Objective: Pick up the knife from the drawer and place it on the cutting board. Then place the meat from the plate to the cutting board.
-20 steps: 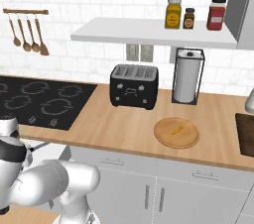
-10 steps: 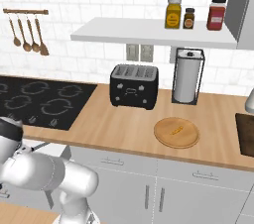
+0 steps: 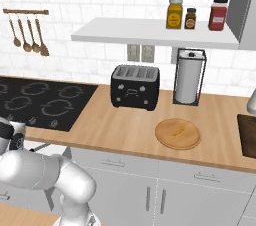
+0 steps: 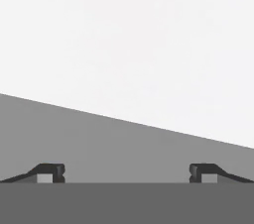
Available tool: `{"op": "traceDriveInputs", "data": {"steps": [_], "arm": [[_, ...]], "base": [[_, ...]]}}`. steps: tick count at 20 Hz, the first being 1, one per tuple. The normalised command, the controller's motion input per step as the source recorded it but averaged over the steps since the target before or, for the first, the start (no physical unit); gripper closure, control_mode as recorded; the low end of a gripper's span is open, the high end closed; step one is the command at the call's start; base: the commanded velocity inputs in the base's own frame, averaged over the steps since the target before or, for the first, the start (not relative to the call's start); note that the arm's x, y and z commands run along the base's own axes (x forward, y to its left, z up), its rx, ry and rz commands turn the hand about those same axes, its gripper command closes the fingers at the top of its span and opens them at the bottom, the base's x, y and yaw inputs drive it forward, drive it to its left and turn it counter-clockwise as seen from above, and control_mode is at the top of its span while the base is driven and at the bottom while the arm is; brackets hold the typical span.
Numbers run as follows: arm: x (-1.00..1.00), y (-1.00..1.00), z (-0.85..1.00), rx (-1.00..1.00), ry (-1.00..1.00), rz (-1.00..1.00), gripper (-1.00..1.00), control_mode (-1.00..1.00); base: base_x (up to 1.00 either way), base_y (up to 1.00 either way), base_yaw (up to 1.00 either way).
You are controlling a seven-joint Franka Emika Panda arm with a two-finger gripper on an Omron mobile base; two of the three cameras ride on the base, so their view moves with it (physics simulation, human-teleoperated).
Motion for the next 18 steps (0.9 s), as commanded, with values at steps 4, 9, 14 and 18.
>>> {"op": "traceDriveInputs", "data": {"steps": [4, 9, 14, 18], "arm": [[-0.31, 0.23, -0.25, 0.0, 0.08, 0.06, -1.0, -1.0], [-0.55, 0.2, -0.15, 0.0, 0.12, 0.09, -1.0, -1.0], [-0.61, 0.15, -0.17, 0.0, 0.17, 0.12, -1.0, -1.0], [-0.65, 0.13, -0.16, 0.0, 0.2, 0.13, -1.0, -1.0]], "base": [[0.0, 0.0, 0.0], [0.0, 0.0, 0.0], [0.0, 0.0, 0.0], [0.0, 0.0, 0.0]]}}
